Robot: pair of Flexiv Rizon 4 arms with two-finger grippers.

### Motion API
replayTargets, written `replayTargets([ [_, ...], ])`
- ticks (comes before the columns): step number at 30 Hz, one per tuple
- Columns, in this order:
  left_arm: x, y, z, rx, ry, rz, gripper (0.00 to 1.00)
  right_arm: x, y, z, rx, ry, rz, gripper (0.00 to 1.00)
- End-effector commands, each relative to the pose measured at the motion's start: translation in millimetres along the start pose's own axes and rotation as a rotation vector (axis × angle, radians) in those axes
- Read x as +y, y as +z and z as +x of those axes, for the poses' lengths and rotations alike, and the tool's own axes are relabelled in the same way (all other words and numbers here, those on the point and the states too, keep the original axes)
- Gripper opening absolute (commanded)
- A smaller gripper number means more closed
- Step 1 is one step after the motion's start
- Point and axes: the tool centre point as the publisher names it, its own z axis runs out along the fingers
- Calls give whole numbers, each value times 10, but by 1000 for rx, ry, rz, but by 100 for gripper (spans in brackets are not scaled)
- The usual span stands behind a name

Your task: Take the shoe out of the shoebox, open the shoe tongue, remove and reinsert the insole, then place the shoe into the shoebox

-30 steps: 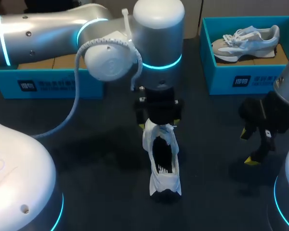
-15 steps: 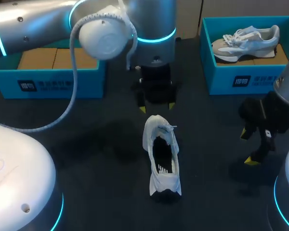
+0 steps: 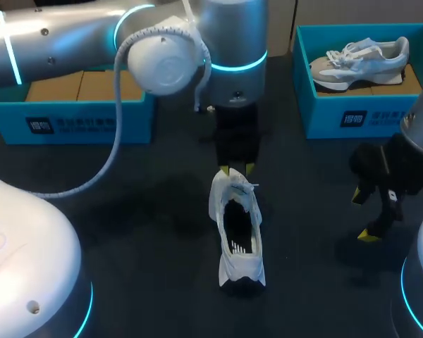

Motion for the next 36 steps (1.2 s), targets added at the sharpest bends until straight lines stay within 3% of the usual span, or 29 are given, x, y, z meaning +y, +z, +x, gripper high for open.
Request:
replayTargets([
  [1, -70, 115, 20, -8, 4, 11, 36, -4, 6, 5, -1, 0, 1, 100],
  [8, -260, 174, 68, -23, 13, 35, 34, -4, 6, 5, -1, 0, 1, 100],
  [14, -260, 174, 68, -23, 13, 35, 34, -4, 6, 5, -1, 0, 1, 100],
  [15, -489, 327, 114, -15, 28, 71, 29, -4, 6, 5, -1, 0, 1, 100],
  [19, -581, 337, 133, -9, 37, 77, 30, -4, 6, 5, -1, 0, 1, 100],
  [31, -401, 84, 6, -39, 9, 28, 29, -4, 6, 5, -1, 0, 1, 100],
  [36, -395, 173, -86, -44, 6, 45, 27, -4, 6, 5, -1, 0, 1, 100],
])
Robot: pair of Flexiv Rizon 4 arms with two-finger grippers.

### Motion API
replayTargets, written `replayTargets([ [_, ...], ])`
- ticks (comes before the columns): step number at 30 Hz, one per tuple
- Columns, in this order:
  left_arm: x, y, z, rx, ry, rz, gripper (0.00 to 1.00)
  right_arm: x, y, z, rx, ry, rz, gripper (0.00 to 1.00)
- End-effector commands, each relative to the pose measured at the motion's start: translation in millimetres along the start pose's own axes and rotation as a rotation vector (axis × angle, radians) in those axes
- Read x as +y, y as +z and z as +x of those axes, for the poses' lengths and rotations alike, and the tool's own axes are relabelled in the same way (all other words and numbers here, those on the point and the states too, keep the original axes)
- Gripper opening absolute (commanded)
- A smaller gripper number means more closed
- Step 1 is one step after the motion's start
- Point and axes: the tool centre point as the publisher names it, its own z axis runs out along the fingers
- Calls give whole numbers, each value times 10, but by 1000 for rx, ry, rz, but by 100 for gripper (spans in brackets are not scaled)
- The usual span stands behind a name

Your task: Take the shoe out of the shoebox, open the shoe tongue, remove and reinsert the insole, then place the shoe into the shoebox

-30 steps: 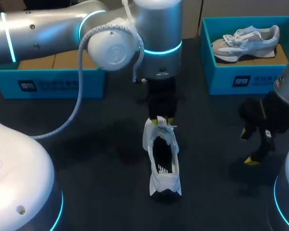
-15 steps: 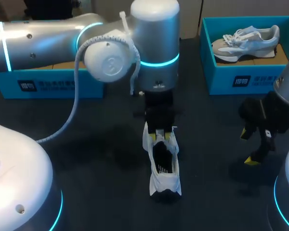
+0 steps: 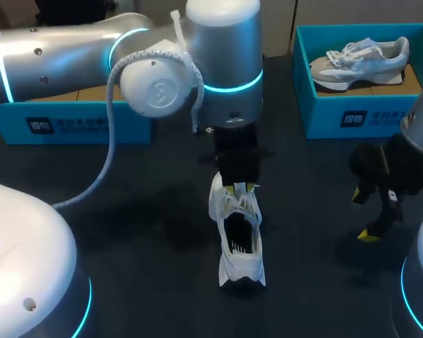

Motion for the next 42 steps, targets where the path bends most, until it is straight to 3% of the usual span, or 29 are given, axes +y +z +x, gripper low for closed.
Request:
replayTargets([
  [1, -19, 109, -58, 7, 5, 14, 26, -4, 6, 4, -1, 0, 1, 100],
  [7, -190, 353, 30, 25, 8, 60, 24, -4, 6, 4, -1, 0, 1, 100],
  [14, -356, 479, 179, 39, 7, 84, 24, -4, 6, 4, -1, 0, 1, 100],
  [24, -318, -8, 165, 5, -33, 13, 28, -4, 6, 4, -1, 0, 1, 100],
  [31, -346, -180, 177, 22, -169, 75, 31, -4, 6, 4, -1, 0, 1, 100],
  [33, -374, -215, 190, 31, -225, 94, 50, -4, 6, 4, -1, 0, 1, 100],
  [34, -394, -236, 199, 33, -248, 108, 79, -4, 6, 4, -1, 0, 1, 100],
  [35, -419, -255, 209, 33, -274, 111, 100, -4, 6, 4, -1, 0, 1, 100],
  [40, -568, -319, 256, 70, -396, 158, 100, -4, 6, 4, -1, 0, 1, 100],
  [42, -654, -345, 268, 100, -429, 96, 100, -4, 6, 4, -1, 0, 1, 100],
])
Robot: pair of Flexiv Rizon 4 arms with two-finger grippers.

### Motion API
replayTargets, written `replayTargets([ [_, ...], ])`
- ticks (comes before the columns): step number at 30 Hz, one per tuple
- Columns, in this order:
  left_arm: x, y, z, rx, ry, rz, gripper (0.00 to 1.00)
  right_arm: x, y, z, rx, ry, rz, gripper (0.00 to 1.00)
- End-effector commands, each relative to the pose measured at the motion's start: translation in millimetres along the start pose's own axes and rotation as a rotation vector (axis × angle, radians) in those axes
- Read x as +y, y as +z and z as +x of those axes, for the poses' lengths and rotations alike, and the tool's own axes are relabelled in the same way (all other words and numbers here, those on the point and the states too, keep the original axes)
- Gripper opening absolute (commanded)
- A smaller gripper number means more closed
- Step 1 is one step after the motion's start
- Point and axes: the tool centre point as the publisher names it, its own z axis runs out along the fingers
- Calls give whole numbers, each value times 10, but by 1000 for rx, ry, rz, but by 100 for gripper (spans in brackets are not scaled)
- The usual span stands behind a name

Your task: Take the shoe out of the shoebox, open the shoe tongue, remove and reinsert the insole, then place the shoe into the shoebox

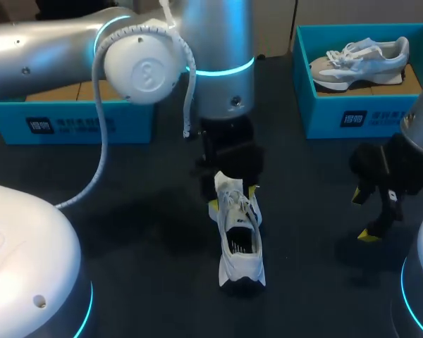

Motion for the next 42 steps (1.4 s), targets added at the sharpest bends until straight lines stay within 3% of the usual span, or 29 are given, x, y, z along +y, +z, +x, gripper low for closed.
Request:
replayTargets([
  [1, -94, -43, 41, 15, -36, -71, 100, -4, 7, 4, -1, 0, 1, 100],
  [18, -94, -43, 41, 15, -36, -71, 100, -4, 7, 4, -1, 0, 1, 100],
  [26, -322, -2, 275, -45, -354, -132, 100, -4, 7, 4, -1, 0, 1, 100],
  [35, -386, 114, 406, -104, -665, -35, 100, -4, 7, 4, -1, 0, 1, 100],
  [42, -503, 349, 373, -114, -826, -50, 100, -4, 7, 4, -1, 0, 1, 100],
])
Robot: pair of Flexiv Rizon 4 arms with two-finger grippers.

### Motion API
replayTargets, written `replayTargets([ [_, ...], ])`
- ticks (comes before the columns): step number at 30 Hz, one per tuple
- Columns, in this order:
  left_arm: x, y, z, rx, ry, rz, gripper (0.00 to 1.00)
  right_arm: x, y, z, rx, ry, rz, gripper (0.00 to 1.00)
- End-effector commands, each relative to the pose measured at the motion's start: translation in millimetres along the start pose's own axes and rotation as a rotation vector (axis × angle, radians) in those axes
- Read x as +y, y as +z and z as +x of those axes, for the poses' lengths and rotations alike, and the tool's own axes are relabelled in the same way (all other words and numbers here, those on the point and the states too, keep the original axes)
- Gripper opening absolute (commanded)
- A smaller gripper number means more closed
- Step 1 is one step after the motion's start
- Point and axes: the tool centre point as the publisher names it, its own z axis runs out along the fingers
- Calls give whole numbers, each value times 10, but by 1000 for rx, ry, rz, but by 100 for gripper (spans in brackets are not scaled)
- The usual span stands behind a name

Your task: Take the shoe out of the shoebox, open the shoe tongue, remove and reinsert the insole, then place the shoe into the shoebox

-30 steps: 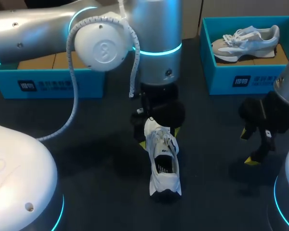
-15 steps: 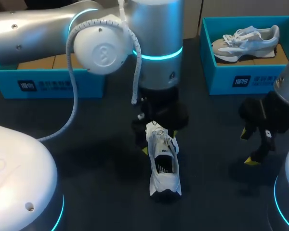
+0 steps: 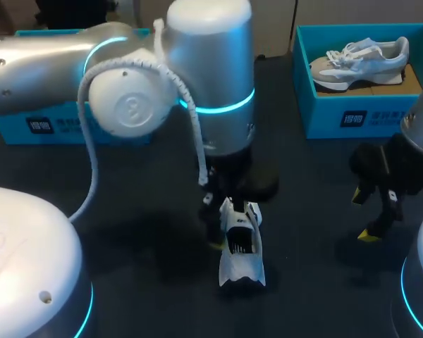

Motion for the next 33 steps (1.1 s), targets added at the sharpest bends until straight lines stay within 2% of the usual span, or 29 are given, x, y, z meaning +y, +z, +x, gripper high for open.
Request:
replayTargets([
  [1, -19, 188, 47, -35, -104, 3, 100, -3, 7, 2, -1, -1, 1, 100],
  [13, -160, 462, 60, -9, -139, -3, 100, -3, 7, 2, -1, -1, 1, 100],
  [21, -266, 609, 120, -35, -197, -27, 100, -3, 7, 2, -1, -1, 1, 100],
  [33, -271, 843, 83, -50, -279, -48, 100, -3, 7, 2, -1, -1, 1, 100],
])
